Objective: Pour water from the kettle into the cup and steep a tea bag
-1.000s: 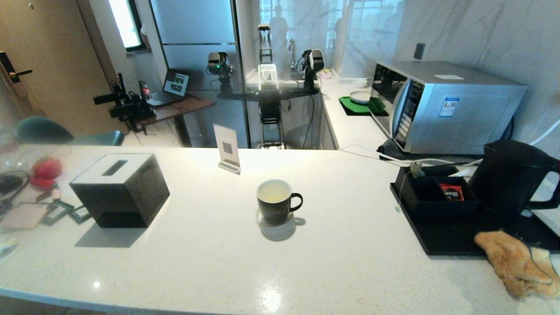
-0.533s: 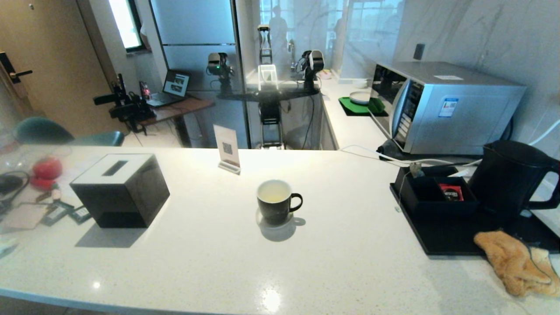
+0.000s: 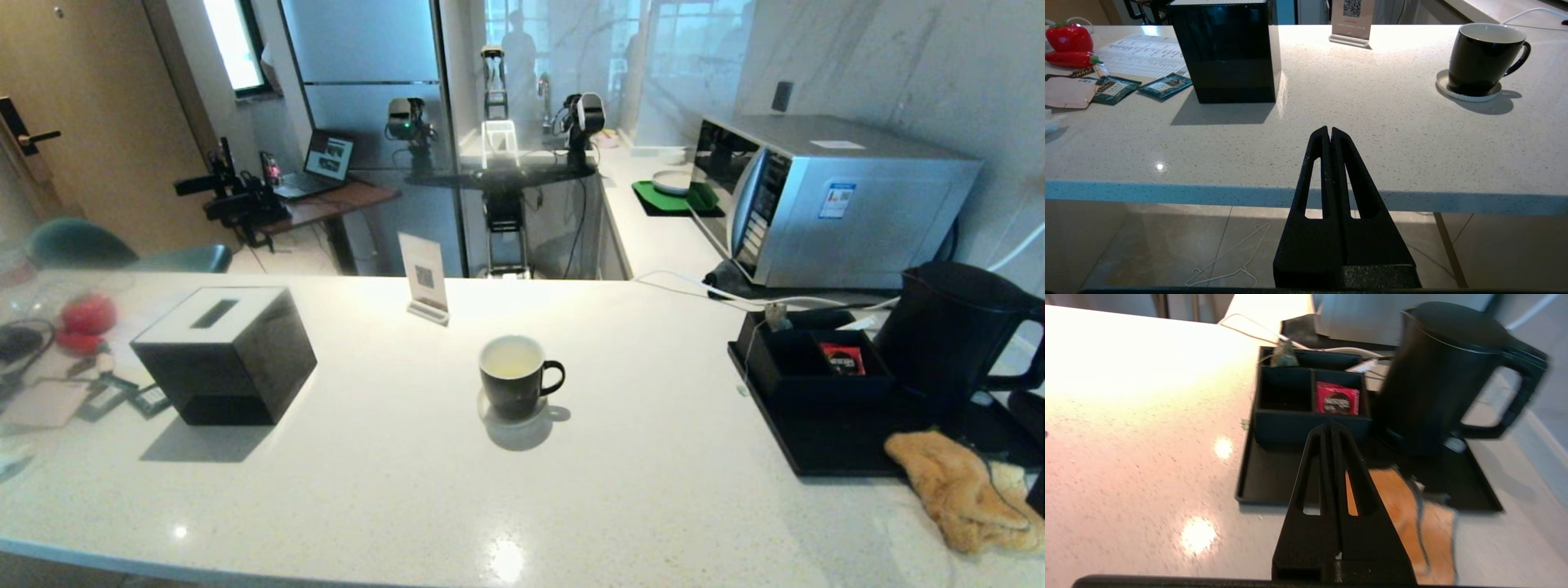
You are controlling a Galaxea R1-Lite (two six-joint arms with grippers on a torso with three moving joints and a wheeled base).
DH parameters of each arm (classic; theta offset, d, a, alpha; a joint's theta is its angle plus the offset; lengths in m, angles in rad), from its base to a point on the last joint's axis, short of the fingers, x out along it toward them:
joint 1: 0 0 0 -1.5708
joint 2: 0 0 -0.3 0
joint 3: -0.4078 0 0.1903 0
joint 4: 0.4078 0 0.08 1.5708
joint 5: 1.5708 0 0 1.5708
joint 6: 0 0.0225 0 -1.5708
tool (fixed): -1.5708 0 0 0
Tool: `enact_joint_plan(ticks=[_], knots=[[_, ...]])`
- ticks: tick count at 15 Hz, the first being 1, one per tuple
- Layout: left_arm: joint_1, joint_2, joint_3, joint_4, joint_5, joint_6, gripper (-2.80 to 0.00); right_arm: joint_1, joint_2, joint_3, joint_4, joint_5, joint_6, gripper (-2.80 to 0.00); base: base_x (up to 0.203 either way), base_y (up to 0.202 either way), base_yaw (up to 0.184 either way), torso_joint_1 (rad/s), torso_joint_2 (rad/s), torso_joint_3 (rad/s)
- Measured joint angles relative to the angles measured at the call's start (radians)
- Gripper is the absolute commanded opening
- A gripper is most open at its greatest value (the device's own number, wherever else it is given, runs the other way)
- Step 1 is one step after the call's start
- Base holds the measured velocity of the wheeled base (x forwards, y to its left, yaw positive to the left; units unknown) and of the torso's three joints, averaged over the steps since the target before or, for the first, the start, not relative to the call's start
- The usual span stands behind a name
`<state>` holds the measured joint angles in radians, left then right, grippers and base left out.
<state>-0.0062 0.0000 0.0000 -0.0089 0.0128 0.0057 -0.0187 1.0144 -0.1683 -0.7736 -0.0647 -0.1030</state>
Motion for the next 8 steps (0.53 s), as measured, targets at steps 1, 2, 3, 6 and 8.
enact_joint_plan(ticks=[1, 2, 3, 6, 8], knots=[[0.0, 0.0, 0.0, 0.0, 0.0, 0.0, -2.8, 0.0, 0.029, -0.026, -0.001, 0.014, 0.0, -2.8, 0.0, 0.0, 0.0, 0.0, 0.0, 0.0], [0.0, 0.0, 0.0, 0.0, 0.0, 0.0, -2.8, 0.0, 0.055, -0.051, 0.0, 0.028, 0.0, -2.8, 0.0, 0.0, 0.0, 0.0, 0.0, 0.0], [0.0, 0.0, 0.0, 0.0, 0.0, 0.0, -2.8, 0.0, 0.077, -0.072, 0.001, 0.038, 0.0, -2.8, 0.0, 0.0, 0.0, 0.0, 0.0, 0.0], [0.0, 0.0, 0.0, 0.0, 0.0, 0.0, -2.8, 0.0, 0.151, -0.14, 0.008, 0.043, -0.005, -2.8, 0.0, 0.0, 0.0, 0.0, 0.0, 0.0], [0.0, 0.0, 0.0, 0.0, 0.0, 0.001, -2.8, 0.002, 0.204, -0.193, 0.01, 0.044, -0.005, -2.8, 0.0, 0.0, 0.0, 0.0, 0.0, 0.0]])
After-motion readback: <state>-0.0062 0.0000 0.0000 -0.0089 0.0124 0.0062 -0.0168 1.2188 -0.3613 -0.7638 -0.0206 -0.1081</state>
